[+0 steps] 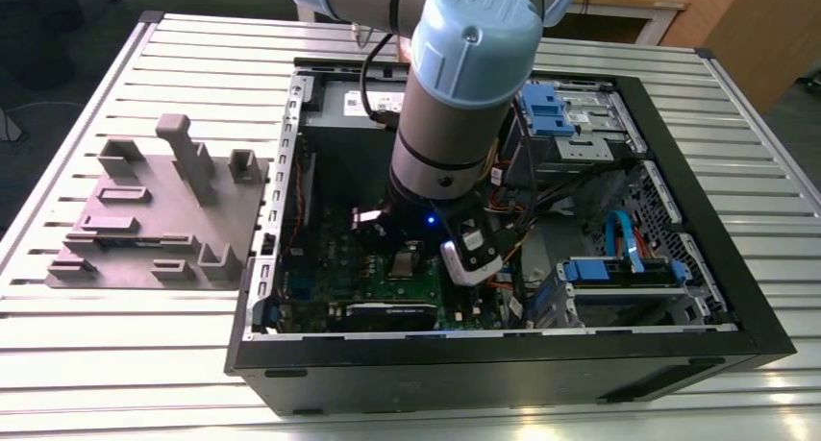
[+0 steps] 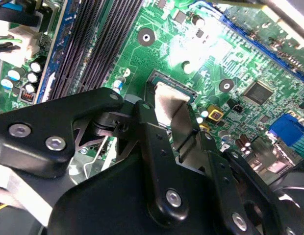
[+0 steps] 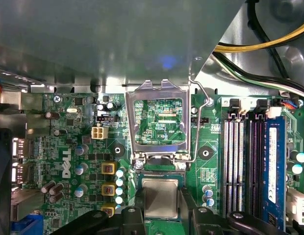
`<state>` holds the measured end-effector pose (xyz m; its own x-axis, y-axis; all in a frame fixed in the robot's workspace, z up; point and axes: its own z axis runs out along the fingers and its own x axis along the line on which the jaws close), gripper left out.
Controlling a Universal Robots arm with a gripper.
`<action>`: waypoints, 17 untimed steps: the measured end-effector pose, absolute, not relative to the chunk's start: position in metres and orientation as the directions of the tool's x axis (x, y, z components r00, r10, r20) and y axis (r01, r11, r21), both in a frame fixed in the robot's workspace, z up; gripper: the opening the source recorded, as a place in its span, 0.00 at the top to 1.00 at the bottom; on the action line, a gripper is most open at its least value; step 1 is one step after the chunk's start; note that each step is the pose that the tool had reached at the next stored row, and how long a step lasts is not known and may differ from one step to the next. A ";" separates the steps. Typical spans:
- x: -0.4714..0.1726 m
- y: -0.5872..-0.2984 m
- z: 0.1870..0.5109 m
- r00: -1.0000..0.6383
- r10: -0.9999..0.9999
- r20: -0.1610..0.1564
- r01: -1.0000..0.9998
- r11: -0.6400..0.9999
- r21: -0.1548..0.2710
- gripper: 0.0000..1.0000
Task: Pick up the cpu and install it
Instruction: 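Place the cpu into insertion slot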
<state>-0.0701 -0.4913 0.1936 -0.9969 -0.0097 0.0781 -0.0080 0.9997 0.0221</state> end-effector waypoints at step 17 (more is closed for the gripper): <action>-0.070 -0.492 0.196 -0.997 -0.009 0.078 -0.008 1.000 0.022 0.52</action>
<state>-0.0701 -0.4916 0.1963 -0.9969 -0.0092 0.0781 -0.0075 0.9997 0.0221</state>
